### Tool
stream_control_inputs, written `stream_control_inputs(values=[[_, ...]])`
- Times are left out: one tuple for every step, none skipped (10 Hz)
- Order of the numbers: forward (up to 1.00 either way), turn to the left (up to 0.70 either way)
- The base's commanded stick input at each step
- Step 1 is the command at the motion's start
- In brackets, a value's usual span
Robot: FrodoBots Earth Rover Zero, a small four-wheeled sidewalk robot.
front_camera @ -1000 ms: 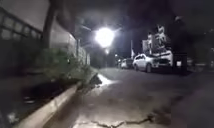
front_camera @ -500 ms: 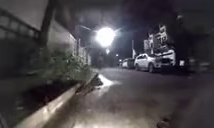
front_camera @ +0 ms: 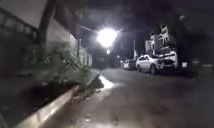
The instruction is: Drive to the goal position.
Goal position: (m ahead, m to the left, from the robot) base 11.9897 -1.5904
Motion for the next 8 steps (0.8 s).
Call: stream_control_inputs(values=[[0.5, 0.0], [0.5, 0.0], [0.5, 0.0], [0.5, 0.0], [0.5, 0.0], [0.5, 0.0], [0.5, 0.0], [0.5, 0.0]])
